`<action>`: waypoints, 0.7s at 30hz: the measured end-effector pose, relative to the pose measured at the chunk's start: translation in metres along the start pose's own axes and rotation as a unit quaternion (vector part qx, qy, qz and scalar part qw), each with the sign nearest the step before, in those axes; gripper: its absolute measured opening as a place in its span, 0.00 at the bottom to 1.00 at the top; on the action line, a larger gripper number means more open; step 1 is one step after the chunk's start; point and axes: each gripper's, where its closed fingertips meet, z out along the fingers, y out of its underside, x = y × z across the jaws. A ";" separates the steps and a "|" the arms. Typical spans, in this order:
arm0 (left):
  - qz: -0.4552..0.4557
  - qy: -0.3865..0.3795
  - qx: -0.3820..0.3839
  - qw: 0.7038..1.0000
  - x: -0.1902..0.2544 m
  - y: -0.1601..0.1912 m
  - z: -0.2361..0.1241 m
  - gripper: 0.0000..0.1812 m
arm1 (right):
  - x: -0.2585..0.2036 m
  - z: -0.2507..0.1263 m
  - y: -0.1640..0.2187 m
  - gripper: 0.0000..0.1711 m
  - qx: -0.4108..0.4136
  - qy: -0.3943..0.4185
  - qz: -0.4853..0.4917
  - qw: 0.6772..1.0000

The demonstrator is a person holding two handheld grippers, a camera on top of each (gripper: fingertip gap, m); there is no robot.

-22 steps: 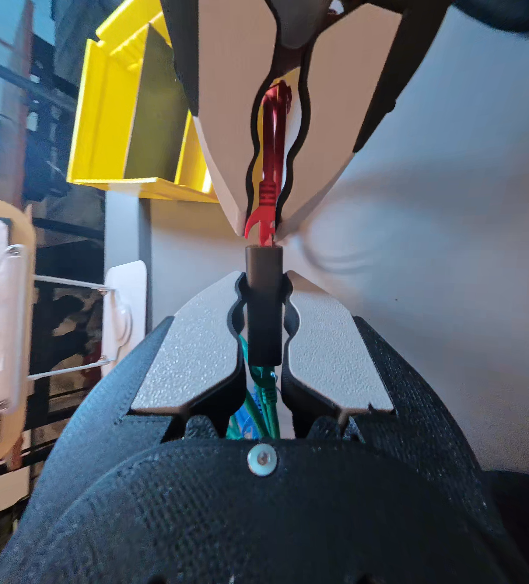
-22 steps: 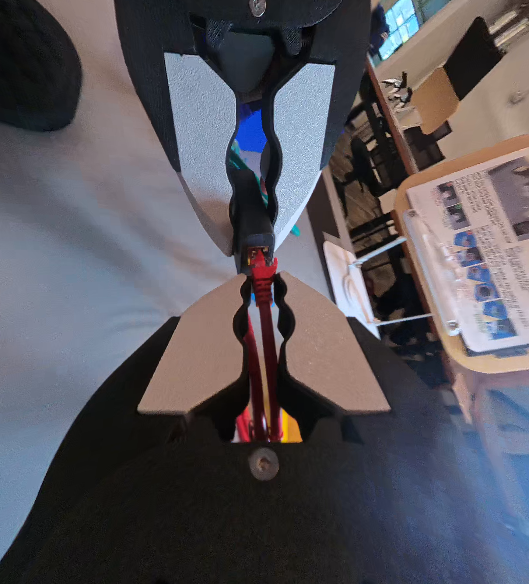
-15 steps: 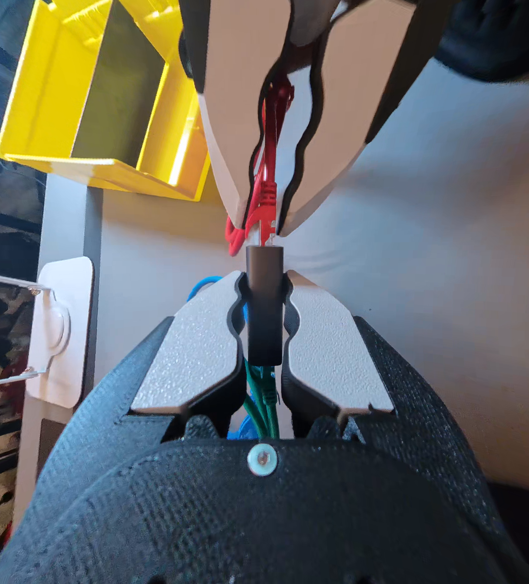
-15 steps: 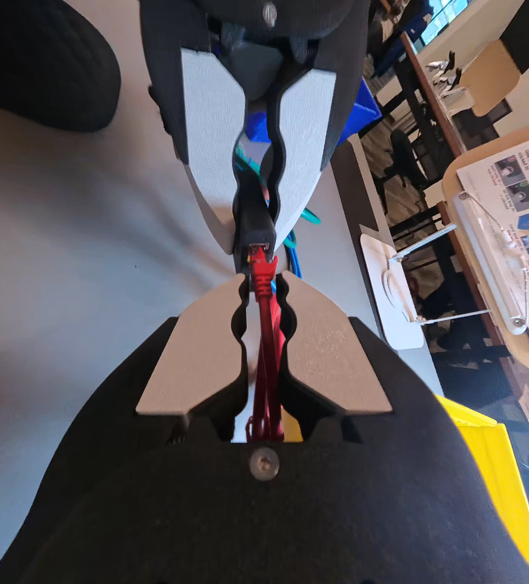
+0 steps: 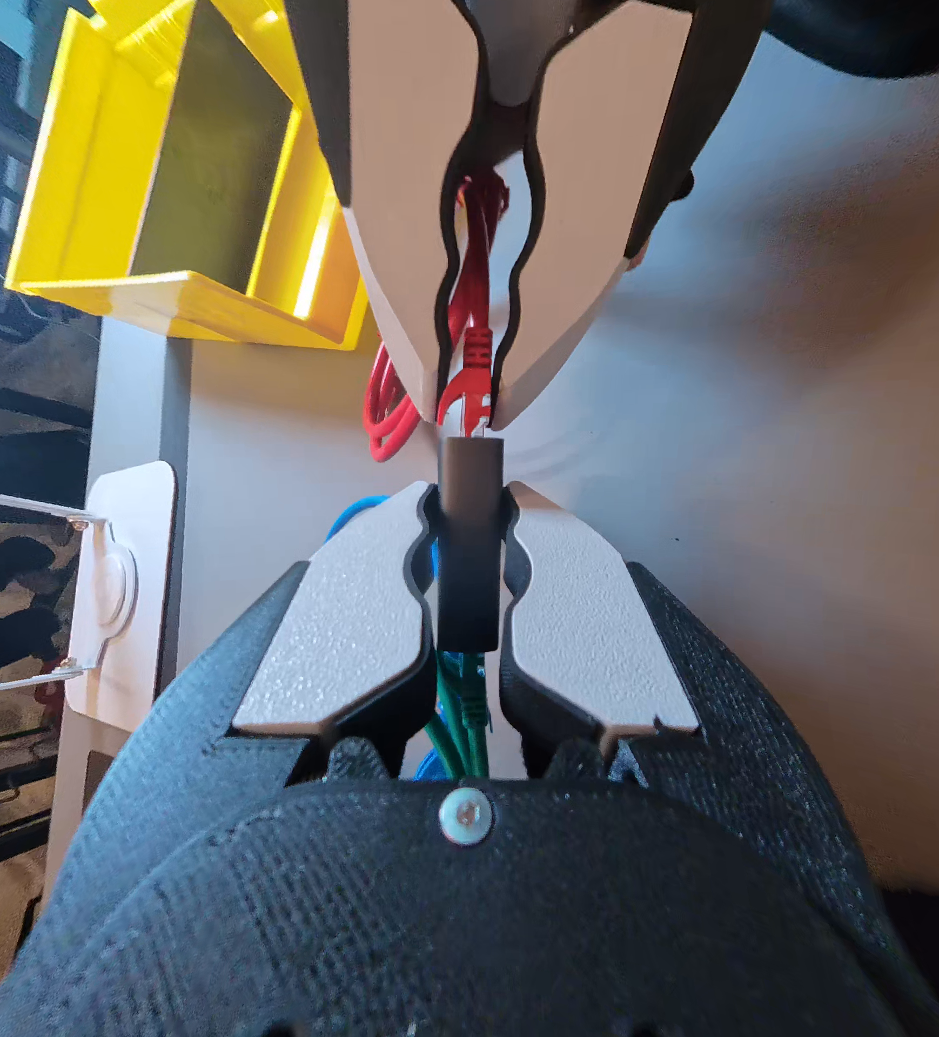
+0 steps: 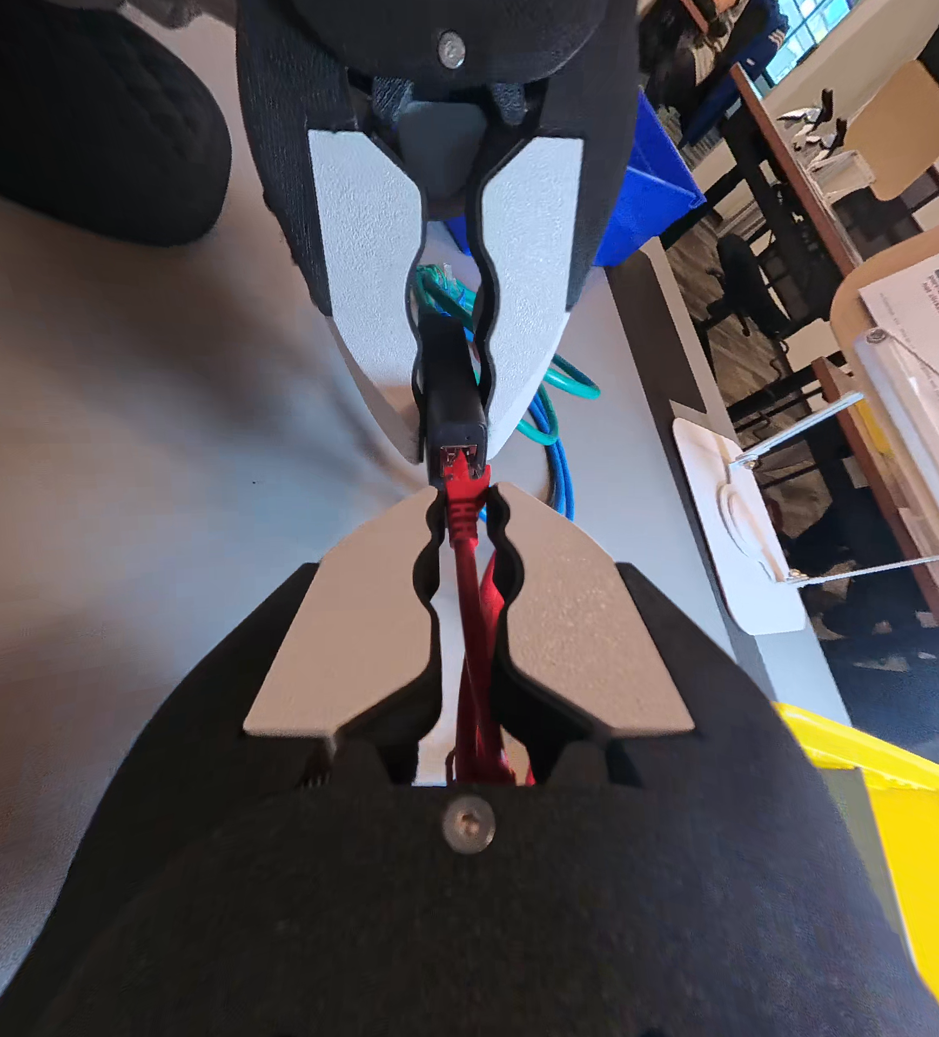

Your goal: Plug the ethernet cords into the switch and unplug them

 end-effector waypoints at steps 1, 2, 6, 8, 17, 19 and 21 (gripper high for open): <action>-0.003 -0.005 0.016 1.000 -0.001 0.000 0.001 0.12 | 0.001 0.001 0.001 0.08 0.005 0.001 0.007 1.000; -0.006 -0.008 0.033 0.999 -0.001 0.000 0.002 0.12 | 0.001 0.002 0.002 0.08 0.010 -0.002 0.016 1.000; -0.039 -0.023 0.088 0.995 -0.003 -0.004 0.004 0.12 | 0.002 0.003 0.003 0.08 0.037 -0.012 0.050 0.998; -0.035 -0.031 0.088 0.995 0.000 -0.002 0.008 0.12 | 0.000 0.003 0.007 0.08 0.032 -0.022 0.047 0.998; -0.004 -0.034 0.020 0.999 0.012 0.015 0.025 0.12 | -0.015 0.015 0.026 0.09 -0.042 -0.023 -0.036 0.998; 0.000 -0.035 0.010 0.999 0.013 0.018 0.026 0.12 | -0.015 0.017 0.028 0.09 -0.052 -0.015 -0.053 0.997; 0.003 -0.037 0.005 0.999 0.013 0.019 0.027 0.12 | -0.016 0.019 0.029 0.09 -0.060 -0.009 -0.067 0.996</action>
